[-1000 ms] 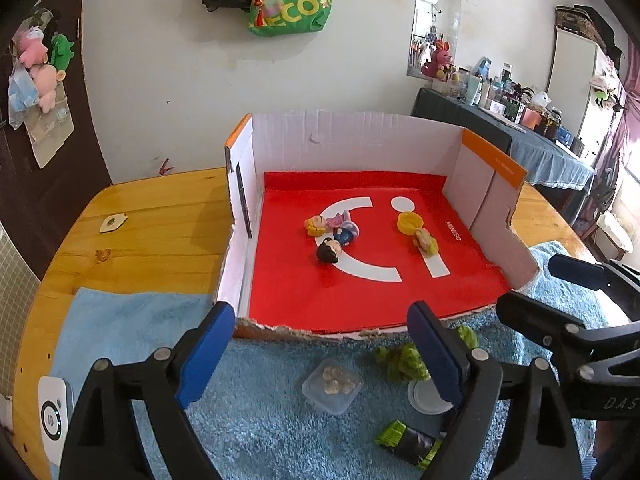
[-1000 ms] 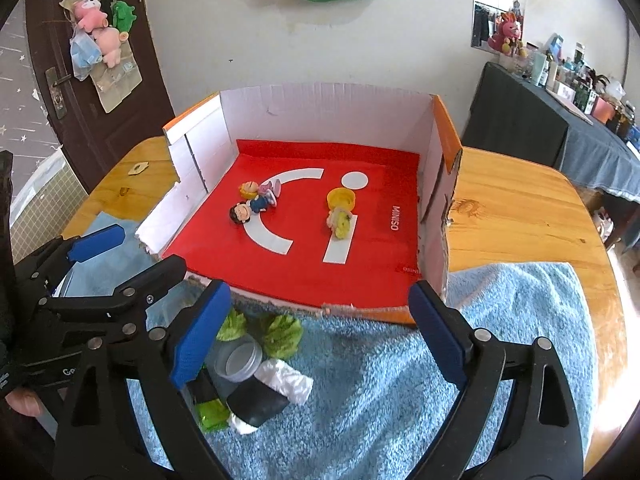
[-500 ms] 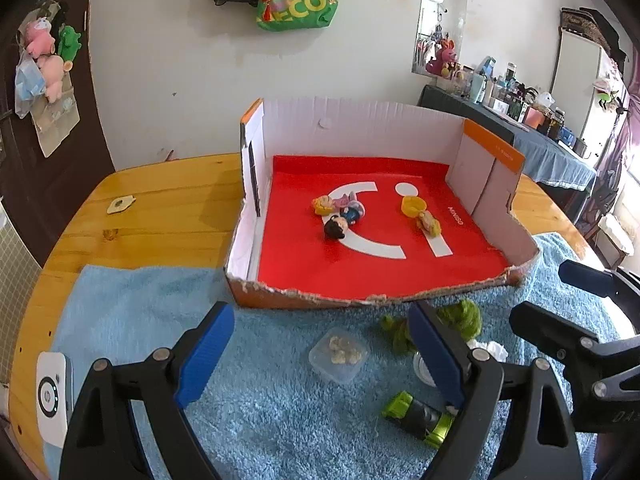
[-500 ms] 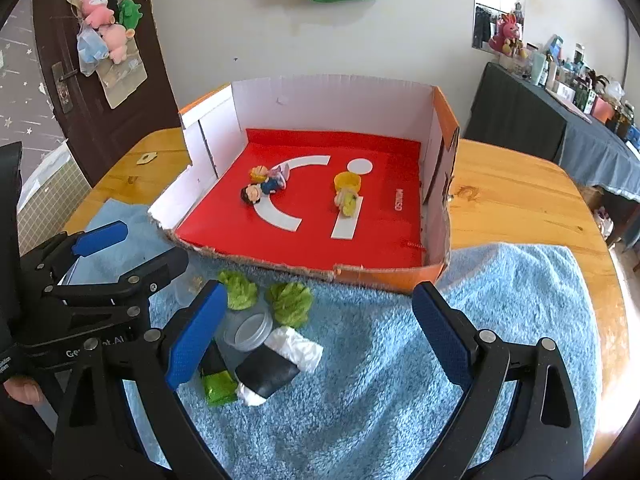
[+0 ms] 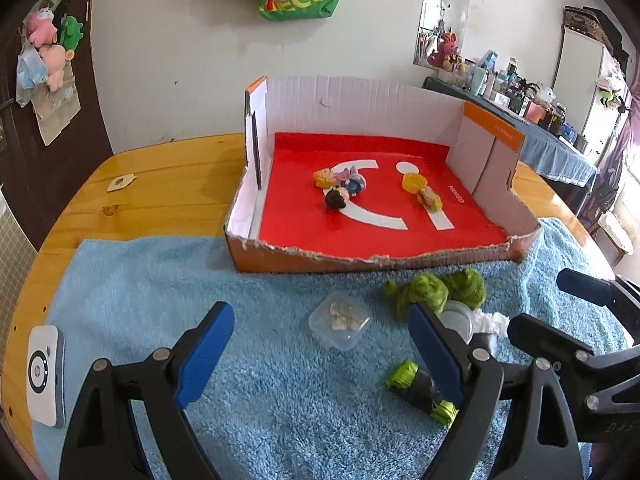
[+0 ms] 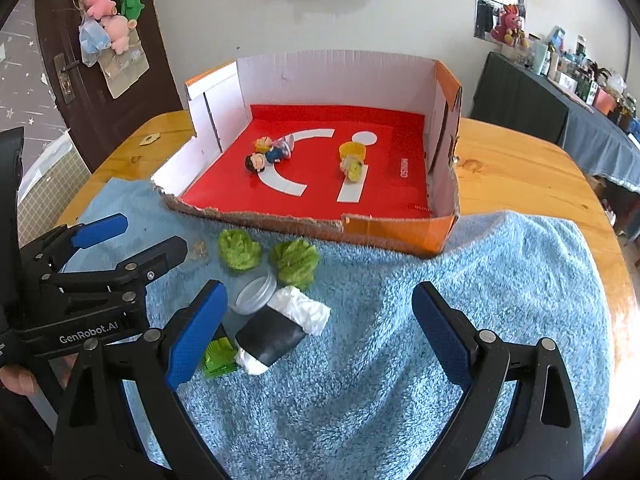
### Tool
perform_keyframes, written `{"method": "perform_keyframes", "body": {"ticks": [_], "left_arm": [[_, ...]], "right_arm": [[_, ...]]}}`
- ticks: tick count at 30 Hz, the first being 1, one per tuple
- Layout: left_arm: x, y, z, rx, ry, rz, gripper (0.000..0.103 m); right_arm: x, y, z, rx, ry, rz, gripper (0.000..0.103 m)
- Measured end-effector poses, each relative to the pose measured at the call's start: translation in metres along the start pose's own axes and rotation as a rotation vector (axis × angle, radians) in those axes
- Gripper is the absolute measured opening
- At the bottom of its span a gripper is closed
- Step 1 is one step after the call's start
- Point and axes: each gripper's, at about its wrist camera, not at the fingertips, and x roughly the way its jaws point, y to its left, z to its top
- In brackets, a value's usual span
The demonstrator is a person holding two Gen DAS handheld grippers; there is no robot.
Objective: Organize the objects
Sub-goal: 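Move left tool to the clear plastic box while right tool approaches the green lettuce toy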
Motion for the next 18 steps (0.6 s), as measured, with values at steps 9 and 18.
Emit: {"method": "perform_keyframes", "body": {"ticks": [9, 18], "left_arm": [[0.008, 0.002, -0.008, 0.003, 0.02, 0.0, 0.09], [0.022, 0.002, -0.007, 0.015, 0.049, -0.024, 0.072]], "right_arm": [[0.01, -0.002, -0.007, 0.011, 0.019, 0.003, 0.095], [0.024, -0.006, -0.003, 0.025, 0.037, 0.017, 0.078]]}}
